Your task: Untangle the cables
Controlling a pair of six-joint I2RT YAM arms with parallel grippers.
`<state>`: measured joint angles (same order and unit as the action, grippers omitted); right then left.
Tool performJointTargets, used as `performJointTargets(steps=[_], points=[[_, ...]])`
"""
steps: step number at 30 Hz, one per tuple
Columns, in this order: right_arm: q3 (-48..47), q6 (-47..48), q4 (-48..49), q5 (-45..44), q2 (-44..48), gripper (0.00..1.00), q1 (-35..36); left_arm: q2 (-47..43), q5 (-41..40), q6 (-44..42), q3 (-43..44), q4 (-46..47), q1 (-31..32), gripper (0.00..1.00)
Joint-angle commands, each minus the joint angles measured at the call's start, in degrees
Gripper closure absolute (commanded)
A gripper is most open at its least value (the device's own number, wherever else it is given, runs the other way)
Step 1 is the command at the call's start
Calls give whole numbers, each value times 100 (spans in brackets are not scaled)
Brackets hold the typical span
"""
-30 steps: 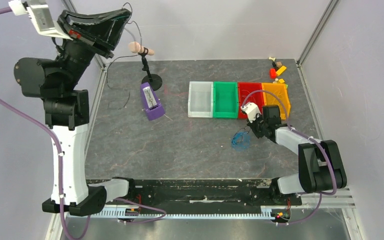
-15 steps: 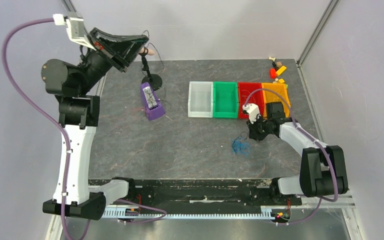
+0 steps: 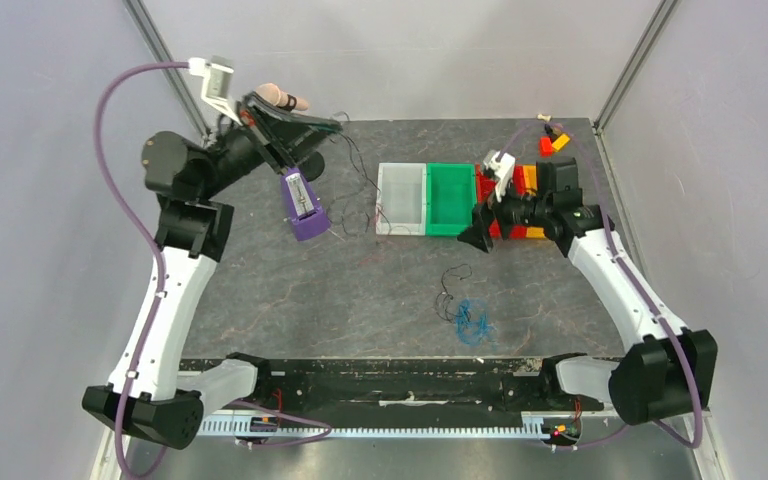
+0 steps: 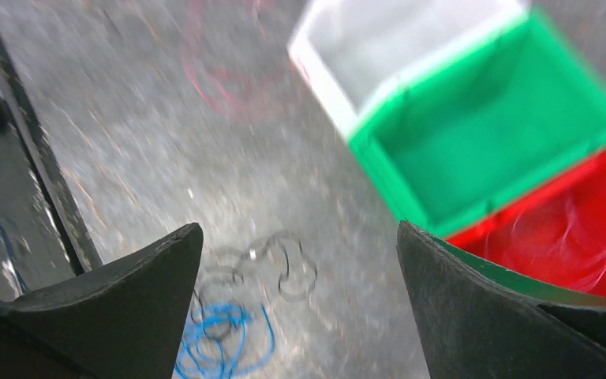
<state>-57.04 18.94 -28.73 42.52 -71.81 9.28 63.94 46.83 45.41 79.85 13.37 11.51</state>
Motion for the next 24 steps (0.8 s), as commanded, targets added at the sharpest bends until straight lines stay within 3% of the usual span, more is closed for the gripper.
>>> performJointTargets(steps=[1,13,22,24], points=[[-946,-998,765,588,298,2,368,-25,237,-345,-488,-344,521,98],[-1550,-2635,2501,595,412,2,1426,321,121,-1464,-950,-1031,1762,98],[-1436,-2350,2971,538,156,2,2063,580,269,-1218,-894,-888,2079,98],[-1361,-2279,3049,543,162,11,2170,610,300,-1137,-893,-818,2077,98]])
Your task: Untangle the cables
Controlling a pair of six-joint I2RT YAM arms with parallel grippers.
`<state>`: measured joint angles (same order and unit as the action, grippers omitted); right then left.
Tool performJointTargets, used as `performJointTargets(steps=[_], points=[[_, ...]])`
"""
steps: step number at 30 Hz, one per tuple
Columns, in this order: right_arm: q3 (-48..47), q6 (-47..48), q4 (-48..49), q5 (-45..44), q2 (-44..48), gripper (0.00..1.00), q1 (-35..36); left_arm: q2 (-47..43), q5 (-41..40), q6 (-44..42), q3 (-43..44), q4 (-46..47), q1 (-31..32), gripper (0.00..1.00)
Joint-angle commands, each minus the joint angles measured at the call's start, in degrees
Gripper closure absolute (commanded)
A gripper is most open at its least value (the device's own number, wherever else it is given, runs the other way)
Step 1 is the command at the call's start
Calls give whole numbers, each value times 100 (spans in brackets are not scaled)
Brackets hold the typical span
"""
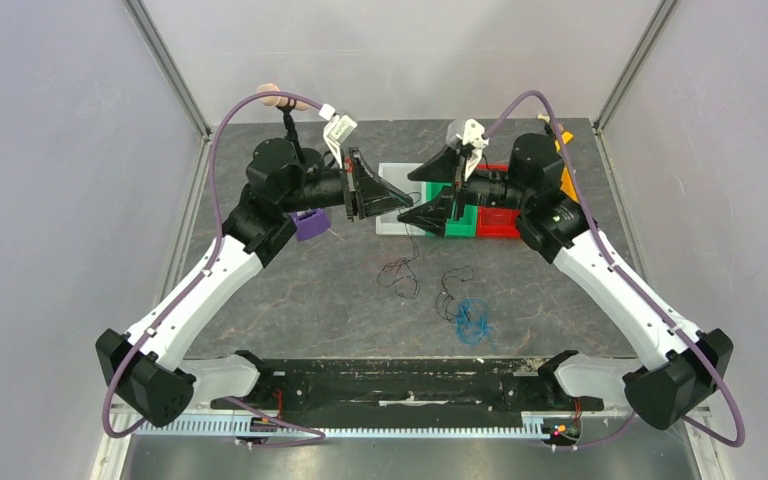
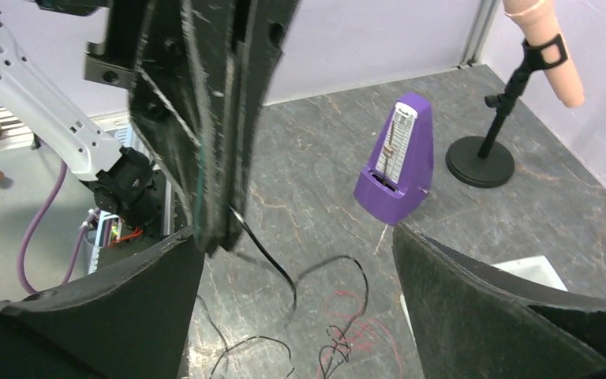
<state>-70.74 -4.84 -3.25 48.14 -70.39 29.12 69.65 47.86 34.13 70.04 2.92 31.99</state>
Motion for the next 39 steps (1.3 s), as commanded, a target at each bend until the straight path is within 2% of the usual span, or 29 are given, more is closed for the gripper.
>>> performJointTargets(steps=[1,3,5,6,10,11,12,14,15,16,18,20,23,27,33,39], points=[[45,172,500,-63,14,16,242,48,226,56,89,301,35,98],[137,339,479,-204,12,31,312,58,319,237,73,534,36,98],[232,565,359,-336,17,38,325,48,342,405,78,710,28,98],[275,685,339,-391,28,45,322,50,322,463,99,747,27,98],[412,816,90,-711,100,91,323,11,453,497,189,963,27,98],[420,818,48,-786,127,100,323,-15,465,428,215,946,27,98],[427,810,-15,-850,175,100,319,-38,470,243,273,815,20,94],[487,802,-210,-960,306,100,261,-120,298,-433,441,-73,-89,59],[572,774,-339,-977,402,100,188,-194,136,-936,492,-581,-228,47],[668,745,-439,-955,492,100,74,-255,-9,-1470,528,-1214,-407,39],[941,695,-667,-925,693,100,-181,-330,-633,-2845,566,-2445,-710,31],[1213,610,-797,-772,892,100,-482,-372,-726,-4090,233,-2921,-1079,29],[1539,622,-989,-753,1116,100,-797,-315,-956,-5540,-499,-3183,-1128,27],[1777,682,-1212,-736,1267,100,-1061,456,-969,-5913,-885,-2959,-934,27],[1897,638,-1280,-778,1361,100,-1218,2046,-1734,-6745,-640,-2684,-114,23],[1763,585,-1310,-815,1309,100,-1316,3295,-2071,-7320,32,-2708,241,21]])
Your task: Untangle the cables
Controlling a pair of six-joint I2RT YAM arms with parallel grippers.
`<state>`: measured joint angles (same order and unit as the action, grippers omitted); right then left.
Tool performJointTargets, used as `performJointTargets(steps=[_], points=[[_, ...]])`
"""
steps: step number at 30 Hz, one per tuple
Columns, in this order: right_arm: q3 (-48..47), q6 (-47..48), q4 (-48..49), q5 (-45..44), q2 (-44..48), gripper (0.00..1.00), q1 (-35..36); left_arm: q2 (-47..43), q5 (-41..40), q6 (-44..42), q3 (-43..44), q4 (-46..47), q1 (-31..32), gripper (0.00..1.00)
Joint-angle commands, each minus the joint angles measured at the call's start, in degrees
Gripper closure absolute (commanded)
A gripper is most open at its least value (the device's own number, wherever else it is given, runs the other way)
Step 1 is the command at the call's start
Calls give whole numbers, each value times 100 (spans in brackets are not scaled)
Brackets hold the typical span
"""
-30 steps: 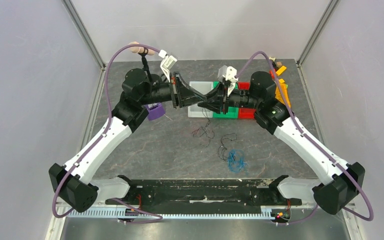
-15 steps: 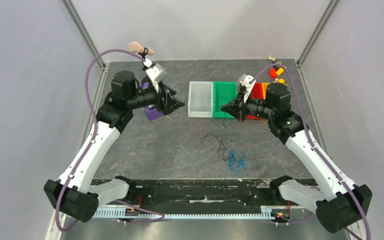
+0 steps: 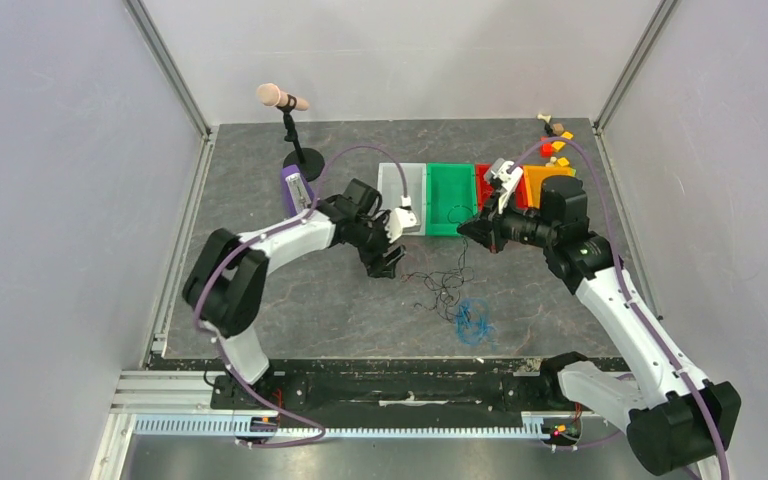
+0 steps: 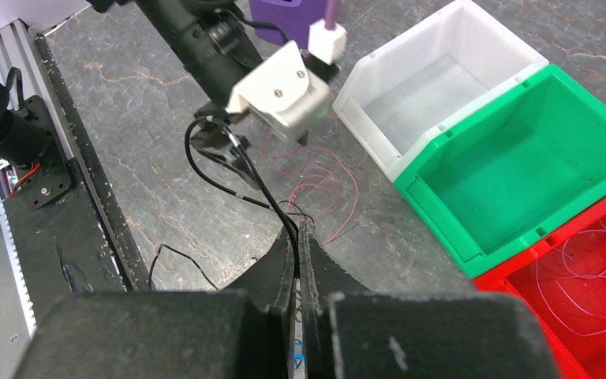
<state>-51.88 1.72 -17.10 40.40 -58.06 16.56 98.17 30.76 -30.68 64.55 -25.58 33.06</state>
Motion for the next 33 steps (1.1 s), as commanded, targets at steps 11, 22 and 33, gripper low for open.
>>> performJointTargets(steps=[11,22,33], points=[[-769,-163,31,-112,7,100,-345,1031,-1225,-1937,694,-456,333,70],[-3305,-125,172,-656,-556,100,-1741,-782,-1731,-2476,-1163,-838,-458,98],[-4071,-1106,1235,-235,-1081,100,-2424,-1579,-1736,-2952,-1988,-941,-1072,98]])
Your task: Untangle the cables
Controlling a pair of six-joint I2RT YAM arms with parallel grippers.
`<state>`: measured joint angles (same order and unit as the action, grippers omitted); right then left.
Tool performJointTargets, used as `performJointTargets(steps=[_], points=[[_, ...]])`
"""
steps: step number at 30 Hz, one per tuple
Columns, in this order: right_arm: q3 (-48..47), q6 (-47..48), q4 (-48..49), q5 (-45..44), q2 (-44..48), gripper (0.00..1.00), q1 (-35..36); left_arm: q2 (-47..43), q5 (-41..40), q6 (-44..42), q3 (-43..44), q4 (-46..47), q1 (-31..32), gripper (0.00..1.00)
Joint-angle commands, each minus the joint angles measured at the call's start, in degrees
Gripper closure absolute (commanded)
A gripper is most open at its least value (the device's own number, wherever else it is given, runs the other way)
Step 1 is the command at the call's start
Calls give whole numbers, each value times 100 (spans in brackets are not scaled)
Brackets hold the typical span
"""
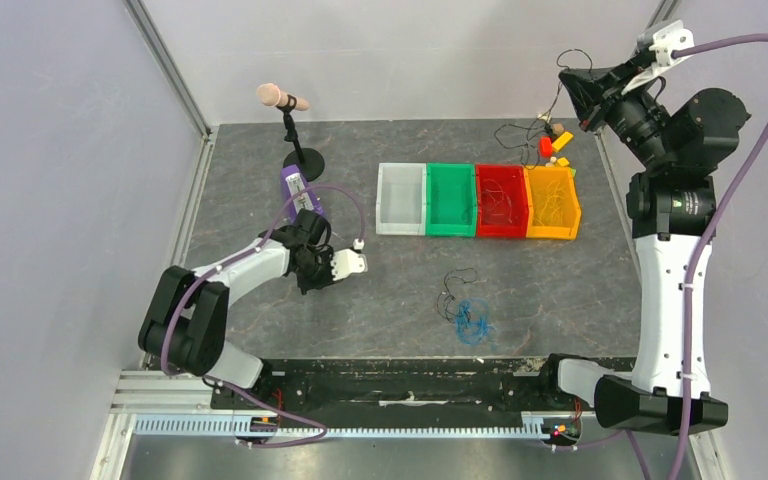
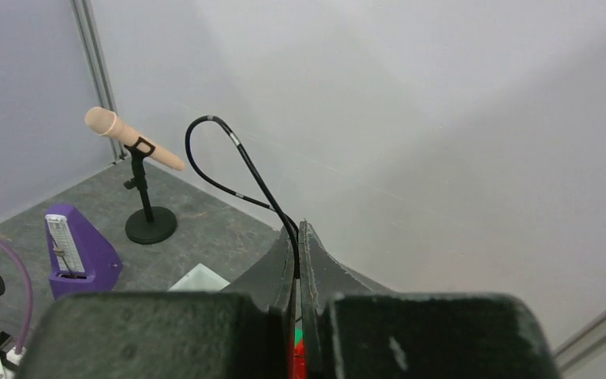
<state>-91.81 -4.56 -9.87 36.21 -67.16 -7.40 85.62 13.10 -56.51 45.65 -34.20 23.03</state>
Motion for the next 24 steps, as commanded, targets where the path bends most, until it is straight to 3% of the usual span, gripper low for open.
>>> performJointTargets(steps=[1,6,11,17,24], points=[[-77,-539,555,192,-223,100,-30,-403,34,-369,-122,-104,-79,98],[-415,-202,486,-265,-455,100,-172,-710,26,-616,-542,-122,-305,98],[-297,-594,782,85,-534,100,-303,-883,298,-757,-742,-175,-615,98],[128,-1438,1590,317,-663,100,-228,-840,683,29,-372,1,-607,98],[331,-1410,1741,62,-1122,100,358,-719,899,537,-33,114,-611,98]])
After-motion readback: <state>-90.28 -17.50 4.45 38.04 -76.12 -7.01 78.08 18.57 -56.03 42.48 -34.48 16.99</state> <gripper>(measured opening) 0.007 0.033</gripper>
